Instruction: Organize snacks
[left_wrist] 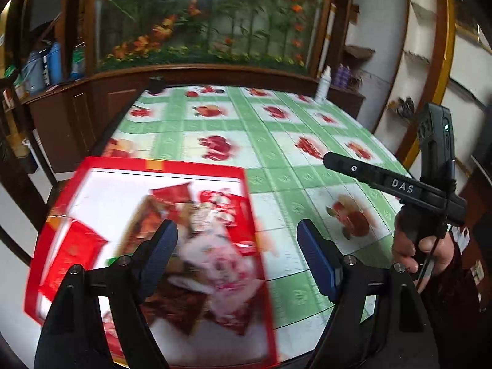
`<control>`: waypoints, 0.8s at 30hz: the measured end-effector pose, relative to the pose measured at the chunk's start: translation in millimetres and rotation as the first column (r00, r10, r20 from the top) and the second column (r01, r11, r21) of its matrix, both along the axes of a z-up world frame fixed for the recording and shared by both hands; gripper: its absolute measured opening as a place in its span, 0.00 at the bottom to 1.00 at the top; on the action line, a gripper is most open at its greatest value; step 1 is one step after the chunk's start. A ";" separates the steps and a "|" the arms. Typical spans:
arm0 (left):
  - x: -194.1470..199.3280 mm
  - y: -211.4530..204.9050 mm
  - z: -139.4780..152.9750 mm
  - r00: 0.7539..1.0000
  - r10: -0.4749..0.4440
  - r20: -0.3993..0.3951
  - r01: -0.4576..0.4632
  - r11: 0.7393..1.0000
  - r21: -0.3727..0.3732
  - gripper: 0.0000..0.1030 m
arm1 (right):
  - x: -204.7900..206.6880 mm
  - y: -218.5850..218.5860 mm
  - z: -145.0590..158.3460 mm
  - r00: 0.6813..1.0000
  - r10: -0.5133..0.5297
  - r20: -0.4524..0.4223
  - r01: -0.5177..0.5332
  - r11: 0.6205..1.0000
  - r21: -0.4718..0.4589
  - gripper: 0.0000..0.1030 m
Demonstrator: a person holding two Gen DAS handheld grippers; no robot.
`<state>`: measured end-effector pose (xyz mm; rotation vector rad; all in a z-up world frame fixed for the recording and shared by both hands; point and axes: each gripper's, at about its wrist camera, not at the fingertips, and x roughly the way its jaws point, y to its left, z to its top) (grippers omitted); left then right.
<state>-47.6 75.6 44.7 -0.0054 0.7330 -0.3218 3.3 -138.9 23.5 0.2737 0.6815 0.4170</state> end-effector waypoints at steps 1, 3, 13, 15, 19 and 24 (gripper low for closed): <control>-0.9 -5.1 1.1 1.000 -0.001 0.001 0.001 1.000 0.008 0.78 | -0.9 -6.7 -0.9 1.000 -0.010 -0.007 0.010 1.000 0.004 0.58; -1.9 -18.5 3.9 1.000 0.015 0.019 -0.016 0.999 0.046 0.78 | -5.3 -21.9 -3.2 0.999 -0.026 -0.020 0.026 1.000 0.016 0.60; -10.2 -30.0 18.3 0.982 0.132 0.136 -0.155 0.972 0.178 0.79 | -37.2 -27.6 8.4 0.999 0.009 0.033 -0.009 1.000 0.007 0.62; -13.5 -25.9 20.0 0.980 0.143 0.140 -0.167 0.970 0.176 0.79 | -42.5 -19.1 12.6 0.999 0.029 0.044 -0.029 1.000 0.004 0.63; -22.5 -16.1 23.9 0.976 0.157 0.148 -0.181 0.970 0.162 0.79 | -51.2 -1.3 20.0 0.996 0.060 0.061 -0.059 0.998 -0.016 0.64; -40.5 -2.6 28.7 0.974 0.166 0.156 -0.188 0.973 0.135 0.79 | -64.4 18.9 27.6 0.992 0.096 0.076 -0.093 0.995 -0.040 0.64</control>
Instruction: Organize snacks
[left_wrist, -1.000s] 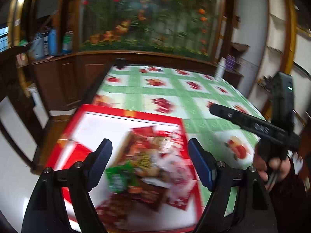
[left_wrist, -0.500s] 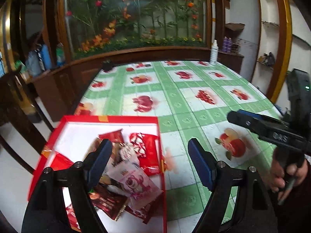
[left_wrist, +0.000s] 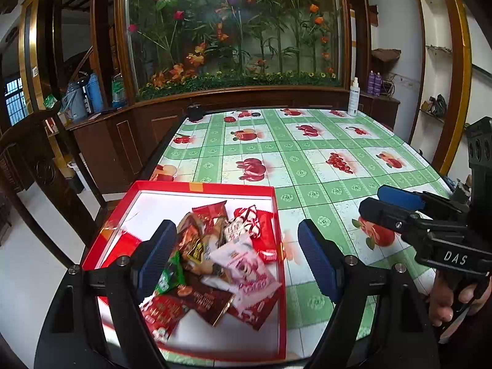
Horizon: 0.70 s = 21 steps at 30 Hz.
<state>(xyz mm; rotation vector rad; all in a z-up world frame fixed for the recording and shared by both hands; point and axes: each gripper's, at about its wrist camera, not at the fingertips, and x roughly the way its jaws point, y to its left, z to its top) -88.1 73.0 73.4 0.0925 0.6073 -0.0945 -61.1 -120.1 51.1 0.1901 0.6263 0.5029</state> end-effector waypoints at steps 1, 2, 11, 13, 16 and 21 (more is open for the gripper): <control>-4.0 2.0 1.1 1.000 0.002 0.004 -0.002 1.000 -0.002 0.79 | -4.7 4.4 1.9 1.000 0.007 0.005 -0.007 1.000 -0.005 0.65; -9.0 4.6 2.2 1.000 0.006 0.010 -0.006 1.000 -0.003 0.79 | -7.8 7.6 3.6 1.000 0.013 0.009 -0.013 1.000 -0.010 0.65; -57.8 24.6 10.8 0.993 0.078 0.092 -0.081 0.996 0.025 0.83 | -58.3 39.0 19.8 0.996 0.060 0.069 -0.057 0.997 -0.052 0.73; -69.0 31.1 12.0 0.989 0.100 0.110 -0.102 0.995 0.018 0.84 | -73.7 47.3 24.0 0.994 0.066 0.087 -0.061 0.996 -0.059 0.76; -87.9 42.7 12.2 0.981 0.148 0.128 -0.150 0.989 0.011 0.84 | -92.0 55.4 29.7 0.993 0.065 0.103 -0.059 0.997 -0.054 0.78; -118.4 58.8 14.0 0.968 0.207 0.139 -0.209 0.978 0.003 0.84 | -127.6 72.7 39.7 0.990 0.042 0.133 -0.033 0.997 -0.073 0.79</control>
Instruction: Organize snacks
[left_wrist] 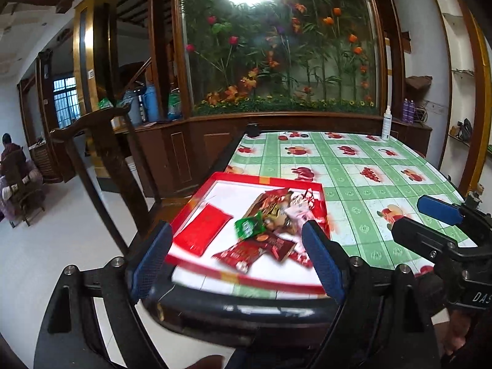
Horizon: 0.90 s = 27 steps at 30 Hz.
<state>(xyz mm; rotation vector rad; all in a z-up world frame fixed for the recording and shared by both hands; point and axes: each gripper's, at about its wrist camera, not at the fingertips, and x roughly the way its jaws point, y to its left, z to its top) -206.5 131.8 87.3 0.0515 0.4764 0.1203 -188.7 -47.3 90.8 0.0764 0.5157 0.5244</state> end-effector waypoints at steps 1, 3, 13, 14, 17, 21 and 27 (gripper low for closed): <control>-5.4 2.3 0.9 1.000 0.004 0.004 -0.004 1.000 -0.007 0.84 | -7.1 3.2 2.1 1.000 -0.005 0.002 0.005 1.000 0.000 0.79; -20.7 10.7 3.2 0.999 0.023 0.031 -0.022 0.999 -0.033 0.84 | -21.1 8.2 7.2 1.000 -0.003 0.009 0.002 1.000 0.014 0.79; -29.3 35.5 -5.0 0.993 0.113 0.042 -0.109 0.991 -0.080 1.00 | -74.4 38.6 17.6 0.991 -0.023 0.133 0.029 0.998 -0.048 0.86; -28.0 36.3 -6.2 0.992 0.118 0.033 -0.115 0.990 -0.083 1.00 | -73.3 42.5 16.5 0.991 -0.014 0.134 0.023 0.998 -0.061 0.86; -22.1 38.6 -14.0 0.990 0.142 0.008 -0.141 0.987 -0.073 1.00 | -67.1 48.3 11.4 0.994 0.001 0.112 0.007 0.998 -0.069 0.86; -19.6 39.2 -21.7 0.991 0.127 -0.045 -0.129 0.991 -0.031 1.00 | -58.7 51.8 4.4 0.997 -0.010 0.077 0.015 0.997 -0.073 0.86; -27.8 51.0 -24.6 0.992 0.122 -0.040 -0.124 0.991 -0.053 1.00 | -60.0 61.2 3.1 0.996 -0.025 0.084 0.033 0.995 -0.097 0.86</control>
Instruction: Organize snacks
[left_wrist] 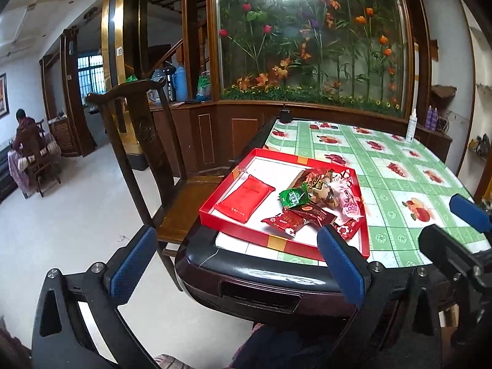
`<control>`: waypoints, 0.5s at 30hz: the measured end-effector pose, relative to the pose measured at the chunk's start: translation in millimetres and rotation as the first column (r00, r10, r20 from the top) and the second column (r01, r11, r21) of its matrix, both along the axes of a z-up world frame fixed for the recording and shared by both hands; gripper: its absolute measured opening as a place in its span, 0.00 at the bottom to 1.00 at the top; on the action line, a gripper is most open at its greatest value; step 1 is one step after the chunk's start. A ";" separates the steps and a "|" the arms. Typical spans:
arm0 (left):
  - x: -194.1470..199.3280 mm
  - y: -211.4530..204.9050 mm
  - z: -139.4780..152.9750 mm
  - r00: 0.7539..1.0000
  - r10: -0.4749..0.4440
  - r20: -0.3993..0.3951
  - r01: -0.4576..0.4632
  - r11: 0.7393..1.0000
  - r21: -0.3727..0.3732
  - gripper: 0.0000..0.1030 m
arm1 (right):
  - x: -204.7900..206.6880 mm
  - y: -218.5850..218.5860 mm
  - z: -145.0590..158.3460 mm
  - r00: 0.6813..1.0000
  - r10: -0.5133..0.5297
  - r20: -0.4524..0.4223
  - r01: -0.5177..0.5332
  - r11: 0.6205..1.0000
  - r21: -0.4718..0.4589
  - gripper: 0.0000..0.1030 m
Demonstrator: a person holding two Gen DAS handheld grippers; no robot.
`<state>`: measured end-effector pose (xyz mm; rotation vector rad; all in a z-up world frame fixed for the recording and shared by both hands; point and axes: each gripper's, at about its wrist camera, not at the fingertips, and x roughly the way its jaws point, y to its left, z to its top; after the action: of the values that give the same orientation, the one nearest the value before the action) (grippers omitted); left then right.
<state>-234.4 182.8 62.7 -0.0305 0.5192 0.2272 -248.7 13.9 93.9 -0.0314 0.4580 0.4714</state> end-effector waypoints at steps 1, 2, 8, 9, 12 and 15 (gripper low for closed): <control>-0.7 2.3 0.2 1.000 0.001 0.004 -0.001 1.000 -0.009 1.00 | -0.1 3.1 -0.3 1.000 0.001 0.003 -0.001 1.000 -0.010 0.86; -2.1 5.0 0.5 1.000 0.007 0.013 -0.007 1.000 -0.015 1.00 | -0.2 5.7 -0.5 1.000 0.003 0.005 -0.003 1.000 -0.018 0.86; 0.0 8.7 -0.3 0.998 0.054 0.017 -0.054 0.998 0.018 1.00 | 4.1 16.2 -4.0 1.000 0.007 0.010 -0.007 0.999 -0.052 0.86; 0.7 8.5 -1.3 0.998 0.062 0.009 -0.062 0.998 0.027 1.00 | 5.8 16.8 -4.8 1.000 0.006 0.003 -0.006 0.999 -0.049 0.86; 3.1 8.1 -4.2 0.997 0.079 -0.009 -0.078 0.996 0.050 1.00 | 8.8 15.2 -5.9 1.000 -0.001 -0.012 0.001 0.999 -0.038 0.86; 3.8 5.1 -6.7 0.997 0.079 -0.026 -0.077 0.994 0.075 1.00 | 10.0 14.9 -5.9 1.000 -0.005 -0.017 0.005 0.999 -0.035 0.86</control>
<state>-230.5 187.9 56.0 0.0248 0.5386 0.3232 -238.7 28.8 88.0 -0.0597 0.4830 0.4589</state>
